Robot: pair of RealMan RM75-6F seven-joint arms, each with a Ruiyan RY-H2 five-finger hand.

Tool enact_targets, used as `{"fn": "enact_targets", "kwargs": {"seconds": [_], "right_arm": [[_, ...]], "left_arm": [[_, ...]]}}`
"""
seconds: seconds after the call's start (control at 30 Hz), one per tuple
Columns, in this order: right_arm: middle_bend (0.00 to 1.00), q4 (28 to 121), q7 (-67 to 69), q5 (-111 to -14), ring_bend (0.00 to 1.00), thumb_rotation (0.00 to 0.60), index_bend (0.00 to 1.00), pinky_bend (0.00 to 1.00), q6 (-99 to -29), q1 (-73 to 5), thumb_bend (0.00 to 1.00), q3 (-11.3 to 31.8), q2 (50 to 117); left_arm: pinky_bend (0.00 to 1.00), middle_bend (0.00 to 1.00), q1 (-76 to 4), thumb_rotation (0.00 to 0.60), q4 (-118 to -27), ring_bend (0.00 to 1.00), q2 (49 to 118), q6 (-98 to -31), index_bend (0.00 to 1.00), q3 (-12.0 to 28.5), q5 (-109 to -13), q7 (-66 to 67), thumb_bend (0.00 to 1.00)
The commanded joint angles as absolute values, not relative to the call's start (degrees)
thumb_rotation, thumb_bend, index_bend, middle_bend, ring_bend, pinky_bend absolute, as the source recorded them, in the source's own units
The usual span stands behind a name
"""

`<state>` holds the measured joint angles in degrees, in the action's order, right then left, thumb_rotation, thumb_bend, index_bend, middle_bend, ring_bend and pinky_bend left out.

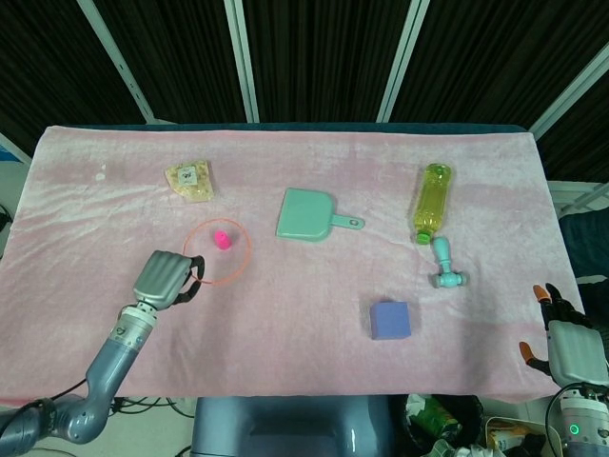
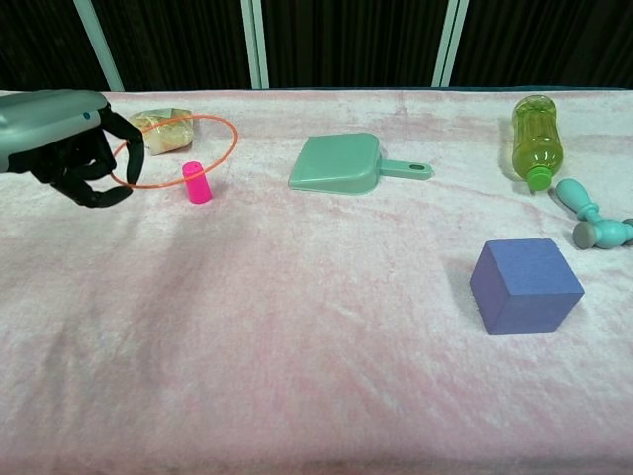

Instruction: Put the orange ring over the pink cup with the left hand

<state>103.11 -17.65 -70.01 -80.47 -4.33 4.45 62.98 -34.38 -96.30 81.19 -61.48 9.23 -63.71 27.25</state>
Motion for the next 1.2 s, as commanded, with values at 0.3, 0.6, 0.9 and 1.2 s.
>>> {"fn": "enact_targets", "kwargs": {"seconds": [0.3, 0.6, 0.9, 1.2], "right_arm": [[0.03, 103.0, -17.6, -69.6, 0.13, 0.600, 0.06, 0.22, -80.4, -4.4, 0.23, 4.6, 63.0], [0.03, 103.1, -17.6, -69.2, 0.13, 0.600, 0.06, 0.22, -80.1, -4.4, 0.23, 4.6, 62.9], [0.03, 103.3, -18.1, -68.6, 0.13, 0.600, 0.06, 0.22, -79.9, -4.5, 0.23, 4.7, 62.8], [0.03, 103.3, -18.3, -68.5, 0.13, 0.600, 0.06, 0.22, -80.0, -4.6, 0.23, 4.7, 62.9]], "left_arm": [[0.91, 0.95, -41.4, 0.600, -83.5, 0.95, 87.2, -54.5, 0.68, 13.6, -54.6, 28.9, 0.46], [0.91, 0.95, -43.6, 0.600, -76.0, 0.95, 91.4, -50.7, 0.62, 12.8, -51.4, 27.7, 0.45], [0.91, 0.95, -45.5, 0.600, -73.9, 0.95, 91.6, -44.7, 0.48, 11.1, -49.7, 26.4, 0.31], [0.91, 0.95, -45.2, 0.600, -77.7, 0.95, 89.0, -45.0, 0.46, 10.2, -51.0, 24.3, 0.31]]}}
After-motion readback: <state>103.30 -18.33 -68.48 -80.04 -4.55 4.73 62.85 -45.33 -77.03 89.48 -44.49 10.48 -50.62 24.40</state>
